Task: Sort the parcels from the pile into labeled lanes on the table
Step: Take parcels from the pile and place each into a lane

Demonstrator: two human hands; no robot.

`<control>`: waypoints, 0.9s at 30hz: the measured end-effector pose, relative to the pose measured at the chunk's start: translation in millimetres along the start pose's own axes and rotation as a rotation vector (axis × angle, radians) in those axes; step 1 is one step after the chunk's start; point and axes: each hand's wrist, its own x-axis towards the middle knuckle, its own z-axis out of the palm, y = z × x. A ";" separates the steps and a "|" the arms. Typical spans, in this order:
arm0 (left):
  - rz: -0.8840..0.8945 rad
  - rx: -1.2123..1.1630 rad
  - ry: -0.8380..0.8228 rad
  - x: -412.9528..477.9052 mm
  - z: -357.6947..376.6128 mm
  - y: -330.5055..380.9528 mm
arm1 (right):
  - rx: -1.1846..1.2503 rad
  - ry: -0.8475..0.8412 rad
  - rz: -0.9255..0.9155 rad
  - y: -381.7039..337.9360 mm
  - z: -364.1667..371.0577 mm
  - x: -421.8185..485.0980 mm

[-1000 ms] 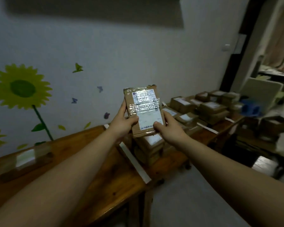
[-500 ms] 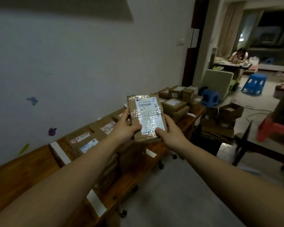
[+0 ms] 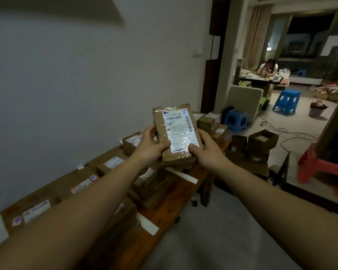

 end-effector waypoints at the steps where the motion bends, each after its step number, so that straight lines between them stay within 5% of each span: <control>1: 0.004 0.000 0.008 11.4 11.4 -0.6 | -0.013 -0.007 -0.002 7.1 -11.7 14.0; 9: -0.126 0.010 0.023 70.2 81.2 -32.3 | -0.111 -0.214 -0.003 62.0 -74.6 93.7; 15: -0.336 0.022 0.092 60.2 58.6 -47.5 | -0.081 -0.248 0.002 64.4 -77.2 133.5; 18: -0.394 0.077 0.031 46.9 41.7 -51.8 | -0.139 -0.416 0.044 62.4 -65.2 140.0; 27: -0.518 0.046 0.424 29.5 48.1 -93.3 | -0.100 -0.447 0.078 111.8 -16.2 145.9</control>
